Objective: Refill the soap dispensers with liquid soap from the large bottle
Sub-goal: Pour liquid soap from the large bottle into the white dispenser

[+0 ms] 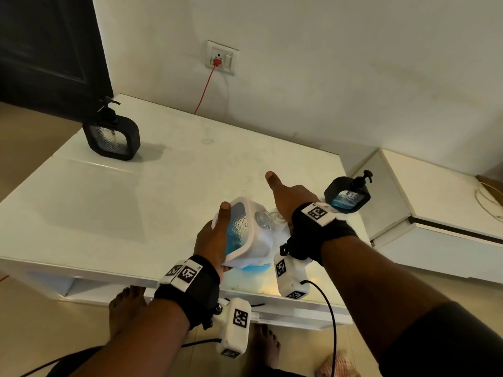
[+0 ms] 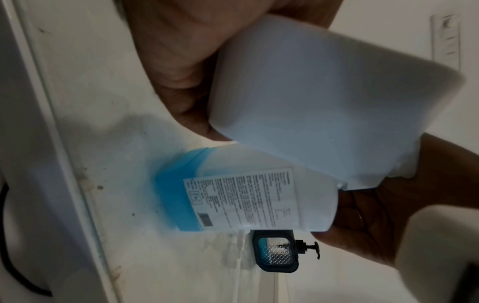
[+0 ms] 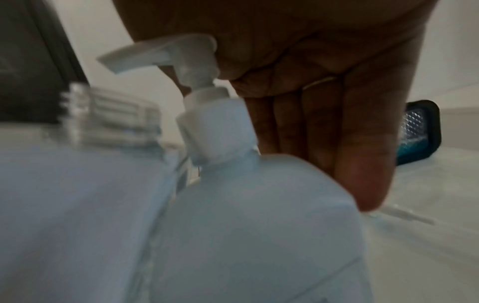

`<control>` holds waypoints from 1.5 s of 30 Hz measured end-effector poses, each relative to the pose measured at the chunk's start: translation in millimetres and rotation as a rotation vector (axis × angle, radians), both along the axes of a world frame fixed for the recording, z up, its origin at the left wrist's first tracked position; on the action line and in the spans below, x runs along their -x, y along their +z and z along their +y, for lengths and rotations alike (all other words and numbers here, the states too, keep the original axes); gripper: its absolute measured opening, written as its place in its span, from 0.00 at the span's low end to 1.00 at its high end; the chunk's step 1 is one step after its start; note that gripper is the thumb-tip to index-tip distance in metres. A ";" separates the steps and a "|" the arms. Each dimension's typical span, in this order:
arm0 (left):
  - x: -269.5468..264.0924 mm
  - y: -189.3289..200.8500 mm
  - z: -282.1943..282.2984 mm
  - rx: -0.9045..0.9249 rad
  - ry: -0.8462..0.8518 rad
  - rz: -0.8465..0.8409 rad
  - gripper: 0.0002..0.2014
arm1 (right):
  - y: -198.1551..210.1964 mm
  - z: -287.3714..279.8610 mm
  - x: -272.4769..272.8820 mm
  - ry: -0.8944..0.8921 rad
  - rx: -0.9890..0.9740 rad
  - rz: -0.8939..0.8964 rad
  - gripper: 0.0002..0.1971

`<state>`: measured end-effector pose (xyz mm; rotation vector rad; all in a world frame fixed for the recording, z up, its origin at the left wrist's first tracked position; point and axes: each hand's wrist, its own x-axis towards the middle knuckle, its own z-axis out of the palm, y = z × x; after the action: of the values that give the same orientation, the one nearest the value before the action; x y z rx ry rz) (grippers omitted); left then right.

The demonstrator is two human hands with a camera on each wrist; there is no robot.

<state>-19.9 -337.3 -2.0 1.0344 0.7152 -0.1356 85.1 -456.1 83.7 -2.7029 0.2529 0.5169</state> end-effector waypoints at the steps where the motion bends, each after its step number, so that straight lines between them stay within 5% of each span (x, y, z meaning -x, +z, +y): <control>1: -0.1 0.0 -0.4 -0.006 -0.002 0.005 0.35 | 2.7 -0.2 -0.2 0.002 -0.024 0.028 0.43; 5: -1.7 0.3 -0.3 0.001 0.000 0.012 0.43 | 9.5 1.5 0.8 0.018 -0.073 0.066 0.42; 9: -1.7 1.3 0.5 -0.022 -0.007 0.006 0.34 | 5.6 3.0 -0.6 0.038 -0.033 0.047 0.41; 22: -0.6 -1.8 -0.9 -0.021 -0.007 -0.004 0.40 | -6.9 1.1 -1.8 -0.008 0.038 -0.047 0.41; 27: 0.1 -2.5 -0.6 -0.006 -0.003 0.005 0.35 | -11.6 -2.0 -1.0 -0.019 0.054 -0.087 0.38; 37: -2.5 -4.7 1.1 -0.019 -0.006 0.030 0.30 | 5.3 1.0 -1.0 0.002 -0.034 0.067 0.40; 41: -2.6 -5.6 -0.4 0.017 -0.010 0.044 0.38 | 5.5 0.2 -1.4 0.034 -0.031 0.049 0.41; 45: -1.7 -4.3 0.4 0.011 -0.001 0.051 0.33 | 3.4 1.7 -1.5 0.025 -0.009 0.025 0.41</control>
<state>-18.2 -336.9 -6.3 1.0235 0.7595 -0.1674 86.6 -454.4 87.2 -2.6954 0.2238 0.5581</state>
